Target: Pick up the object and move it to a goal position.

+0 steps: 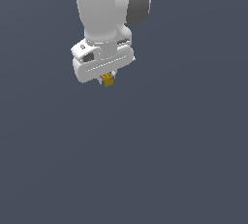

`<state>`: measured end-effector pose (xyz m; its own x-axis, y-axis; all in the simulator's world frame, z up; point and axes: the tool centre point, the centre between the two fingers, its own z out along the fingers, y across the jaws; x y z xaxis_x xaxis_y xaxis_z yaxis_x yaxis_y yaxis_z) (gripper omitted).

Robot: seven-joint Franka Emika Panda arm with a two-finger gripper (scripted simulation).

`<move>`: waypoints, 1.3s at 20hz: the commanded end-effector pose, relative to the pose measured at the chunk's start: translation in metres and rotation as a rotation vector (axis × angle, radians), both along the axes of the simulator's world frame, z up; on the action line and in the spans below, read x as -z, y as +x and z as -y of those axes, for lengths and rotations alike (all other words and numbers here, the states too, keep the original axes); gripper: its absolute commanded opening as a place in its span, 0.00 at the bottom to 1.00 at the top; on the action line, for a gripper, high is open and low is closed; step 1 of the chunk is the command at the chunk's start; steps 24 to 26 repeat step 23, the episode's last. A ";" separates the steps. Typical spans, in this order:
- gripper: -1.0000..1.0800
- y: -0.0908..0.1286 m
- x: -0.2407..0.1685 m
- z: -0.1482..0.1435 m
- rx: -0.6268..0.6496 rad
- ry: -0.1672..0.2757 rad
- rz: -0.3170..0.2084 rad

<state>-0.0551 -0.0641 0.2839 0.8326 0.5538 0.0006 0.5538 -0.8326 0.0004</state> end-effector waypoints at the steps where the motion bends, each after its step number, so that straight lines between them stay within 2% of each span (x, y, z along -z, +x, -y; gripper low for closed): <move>1: 0.00 0.001 -0.026 0.000 0.000 0.000 -0.001; 7: 0.00 0.006 -0.081 0.001 0.000 0.000 -0.001; 13: 0.00 0.011 -0.117 0.001 0.000 0.000 -0.001; 19: 0.00 0.014 -0.134 0.002 0.001 0.000 -0.001; 26: 0.00 0.015 -0.137 0.002 0.001 0.000 -0.001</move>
